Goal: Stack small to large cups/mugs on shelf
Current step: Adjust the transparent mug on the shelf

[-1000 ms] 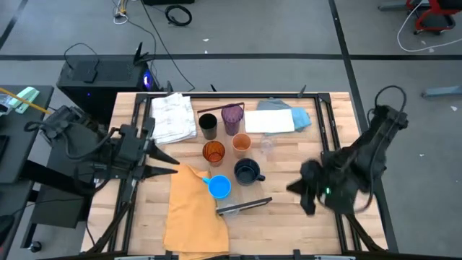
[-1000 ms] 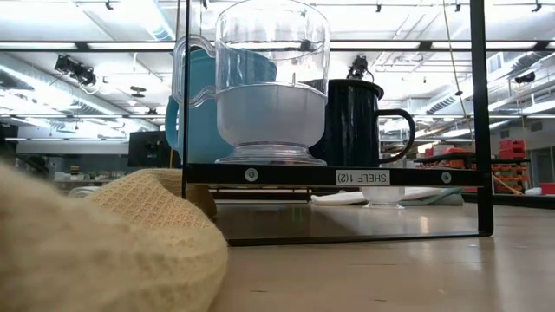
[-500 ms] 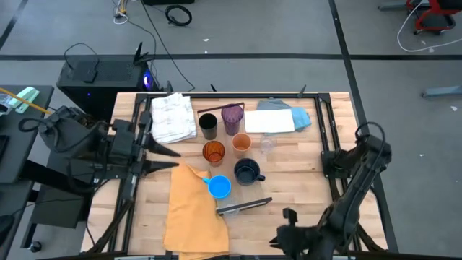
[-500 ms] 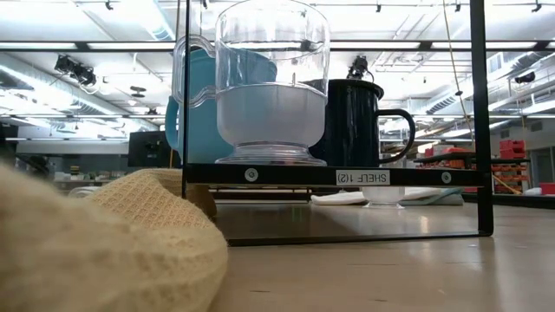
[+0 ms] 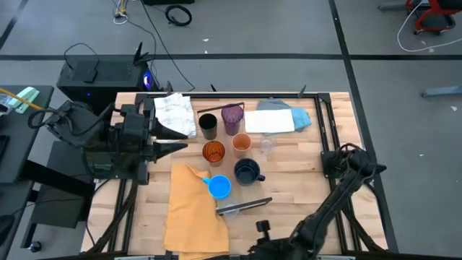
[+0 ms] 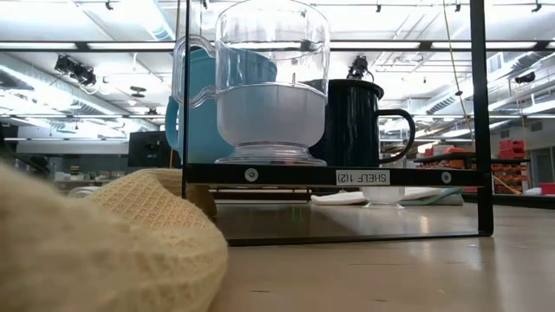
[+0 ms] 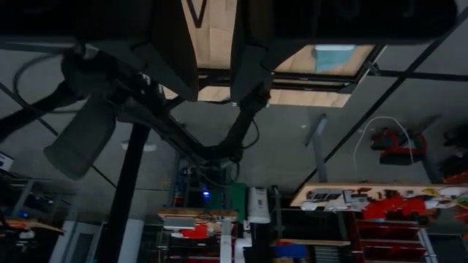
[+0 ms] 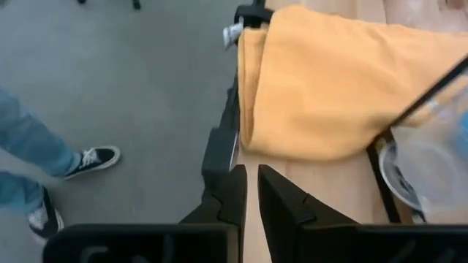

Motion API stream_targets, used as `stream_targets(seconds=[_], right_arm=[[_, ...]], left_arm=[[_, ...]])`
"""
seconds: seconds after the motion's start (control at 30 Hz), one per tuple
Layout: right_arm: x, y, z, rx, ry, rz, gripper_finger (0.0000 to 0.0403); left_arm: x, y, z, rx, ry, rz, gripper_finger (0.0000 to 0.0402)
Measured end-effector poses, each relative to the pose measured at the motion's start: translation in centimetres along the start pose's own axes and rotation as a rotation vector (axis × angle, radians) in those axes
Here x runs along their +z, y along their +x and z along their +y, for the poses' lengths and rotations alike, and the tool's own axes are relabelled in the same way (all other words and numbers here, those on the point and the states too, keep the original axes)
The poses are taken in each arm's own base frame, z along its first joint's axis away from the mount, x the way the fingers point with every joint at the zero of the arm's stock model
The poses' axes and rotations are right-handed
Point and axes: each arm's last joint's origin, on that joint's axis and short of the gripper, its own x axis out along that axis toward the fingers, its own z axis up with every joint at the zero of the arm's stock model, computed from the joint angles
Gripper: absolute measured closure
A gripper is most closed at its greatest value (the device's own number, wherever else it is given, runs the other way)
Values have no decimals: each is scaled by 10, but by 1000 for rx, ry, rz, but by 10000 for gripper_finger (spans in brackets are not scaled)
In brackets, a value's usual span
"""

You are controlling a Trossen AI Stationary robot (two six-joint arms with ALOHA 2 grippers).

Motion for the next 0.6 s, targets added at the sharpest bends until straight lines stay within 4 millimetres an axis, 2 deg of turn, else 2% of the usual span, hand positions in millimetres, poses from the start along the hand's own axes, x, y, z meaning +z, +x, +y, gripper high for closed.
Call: stream_targets(seconds=[0.2, 0.37, 0.5, 0.6], right_arm=[[10, 26, -18, -30, 53, -37, 360], [15, 37, -35, -93, 67, -43, 375], [17, 44, -43, -178, 51, -65, 397], [16, 50, -46, -199, 23, -65, 395]], left_arm=[[0, 0, 0, 1, 22, 1, 308], [-2, -1, -1, -4, 56, 18, 308], [-6, -1, -1, -3, 80, 50, 308], [-7, -1, 0, -2, 86, 59, 311]])
